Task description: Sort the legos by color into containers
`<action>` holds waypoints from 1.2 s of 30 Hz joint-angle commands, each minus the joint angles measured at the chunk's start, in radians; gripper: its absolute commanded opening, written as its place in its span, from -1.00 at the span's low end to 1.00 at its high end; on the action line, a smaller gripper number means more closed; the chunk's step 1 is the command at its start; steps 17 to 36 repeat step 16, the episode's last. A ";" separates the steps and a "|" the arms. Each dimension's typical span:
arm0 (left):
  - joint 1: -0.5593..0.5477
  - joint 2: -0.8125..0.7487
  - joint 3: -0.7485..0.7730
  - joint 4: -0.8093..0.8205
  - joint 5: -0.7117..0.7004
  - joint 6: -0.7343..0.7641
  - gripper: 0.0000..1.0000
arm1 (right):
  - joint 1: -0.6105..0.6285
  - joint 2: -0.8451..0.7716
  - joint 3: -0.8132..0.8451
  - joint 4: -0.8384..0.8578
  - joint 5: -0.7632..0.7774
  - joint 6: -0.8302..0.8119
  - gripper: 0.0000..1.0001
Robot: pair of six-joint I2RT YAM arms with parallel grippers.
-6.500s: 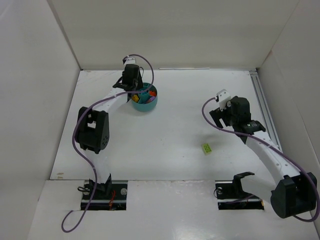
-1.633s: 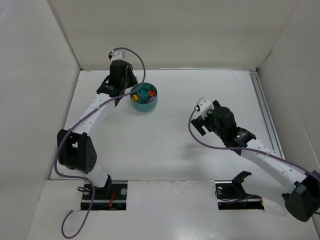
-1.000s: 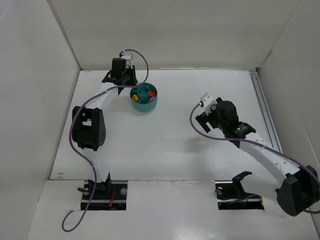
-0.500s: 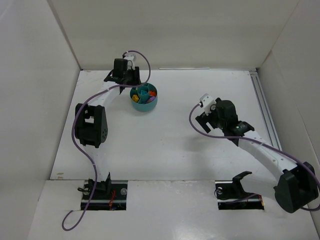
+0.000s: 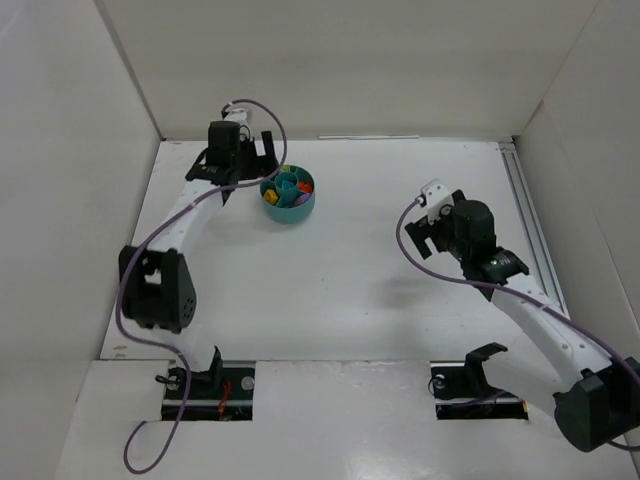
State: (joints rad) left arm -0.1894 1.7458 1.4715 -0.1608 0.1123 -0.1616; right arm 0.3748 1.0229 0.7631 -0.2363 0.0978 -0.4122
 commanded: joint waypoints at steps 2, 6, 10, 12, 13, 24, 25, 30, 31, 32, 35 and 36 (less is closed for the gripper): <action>-0.011 -0.322 -0.193 0.033 -0.127 -0.198 1.00 | -0.048 -0.104 -0.011 -0.006 0.013 0.085 1.00; -0.044 -0.552 -0.417 -0.003 -0.247 -0.359 1.00 | -0.069 -0.171 -0.048 -0.063 0.031 0.127 1.00; -0.053 -0.751 -0.582 -0.028 -0.272 -0.426 1.00 | -0.070 -0.236 -0.087 -0.084 0.022 0.136 1.00; -0.062 -0.827 -0.626 -0.060 -0.281 -0.450 1.00 | -0.079 -0.273 -0.119 -0.084 0.000 0.136 1.00; -0.062 -0.844 -0.637 -0.060 -0.290 -0.461 1.00 | -0.079 -0.285 -0.128 -0.084 0.000 0.136 1.00; -0.062 -0.881 -0.657 -0.060 -0.276 -0.475 1.00 | -0.079 -0.337 -0.154 -0.061 -0.041 0.116 1.00; -0.062 -0.881 -0.657 -0.060 -0.276 -0.475 1.00 | -0.079 -0.337 -0.154 -0.061 -0.041 0.116 1.00; -0.062 -0.881 -0.657 -0.060 -0.276 -0.475 1.00 | -0.079 -0.337 -0.154 -0.061 -0.041 0.116 1.00; -0.062 -0.881 -0.657 -0.060 -0.276 -0.475 1.00 | -0.079 -0.337 -0.154 -0.061 -0.041 0.116 1.00; -0.062 -0.881 -0.657 -0.060 -0.276 -0.475 1.00 | -0.079 -0.337 -0.154 -0.061 -0.041 0.116 1.00; -0.062 -0.881 -0.657 -0.060 -0.276 -0.475 1.00 | -0.079 -0.337 -0.154 -0.061 -0.041 0.116 1.00; -0.062 -0.881 -0.657 -0.060 -0.276 -0.475 1.00 | -0.079 -0.337 -0.154 -0.061 -0.041 0.116 1.00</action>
